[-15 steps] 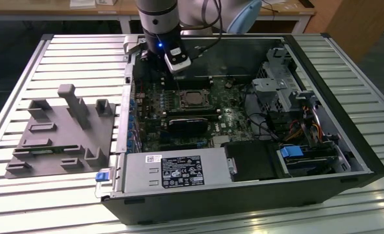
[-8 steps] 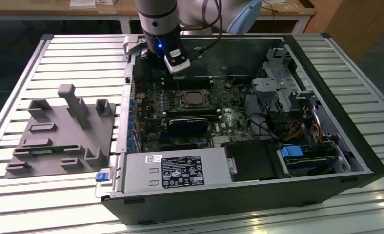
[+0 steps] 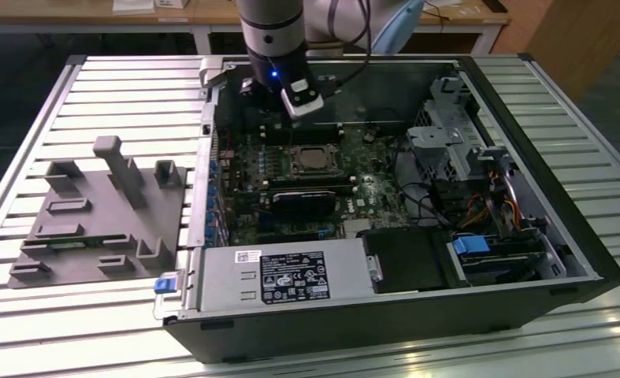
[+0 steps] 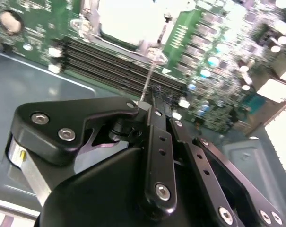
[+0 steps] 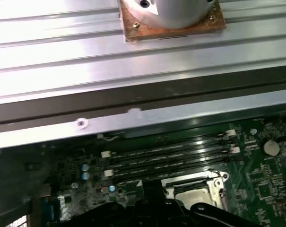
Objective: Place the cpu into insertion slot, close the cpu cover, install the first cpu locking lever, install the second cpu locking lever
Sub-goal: 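Install the first cpu locking lever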
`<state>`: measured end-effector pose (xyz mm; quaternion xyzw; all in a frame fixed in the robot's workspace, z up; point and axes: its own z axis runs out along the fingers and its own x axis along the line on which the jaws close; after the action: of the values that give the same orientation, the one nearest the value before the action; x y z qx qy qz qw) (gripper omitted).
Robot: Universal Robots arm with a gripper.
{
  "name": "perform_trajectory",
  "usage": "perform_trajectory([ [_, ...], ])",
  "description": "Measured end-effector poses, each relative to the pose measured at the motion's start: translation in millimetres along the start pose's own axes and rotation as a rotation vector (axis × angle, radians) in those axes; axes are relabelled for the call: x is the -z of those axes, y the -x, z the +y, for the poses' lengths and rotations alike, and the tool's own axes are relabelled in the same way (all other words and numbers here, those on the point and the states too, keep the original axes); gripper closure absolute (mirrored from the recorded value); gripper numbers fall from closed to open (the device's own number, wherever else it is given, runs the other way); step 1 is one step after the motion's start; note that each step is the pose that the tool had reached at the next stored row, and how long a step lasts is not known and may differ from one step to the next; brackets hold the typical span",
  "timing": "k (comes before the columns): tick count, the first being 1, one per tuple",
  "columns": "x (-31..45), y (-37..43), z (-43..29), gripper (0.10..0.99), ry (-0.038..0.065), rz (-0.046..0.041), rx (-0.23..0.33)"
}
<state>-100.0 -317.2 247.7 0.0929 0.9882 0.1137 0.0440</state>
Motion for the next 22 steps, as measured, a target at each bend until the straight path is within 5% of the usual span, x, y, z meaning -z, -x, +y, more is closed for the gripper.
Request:
perform_trajectory([
  [6, -3.1, 25.6, 4.5, 0.984, 0.002, 0.0006, 0.0],
  [11, -5.5, 30.9, 5.0, 0.984, 0.003, -0.0017, 0.003],
  [14, -7.6, 30.8, 4.5, 0.984, 0.006, -0.0132, 0.009],
  [19, -10.0, 30.6, 4.0, 0.984, 0.014, -0.0469, 0.025],
  [22, -14.0, 30.2, 2.8, 0.984, 0.015, -0.0497, 0.028],
])
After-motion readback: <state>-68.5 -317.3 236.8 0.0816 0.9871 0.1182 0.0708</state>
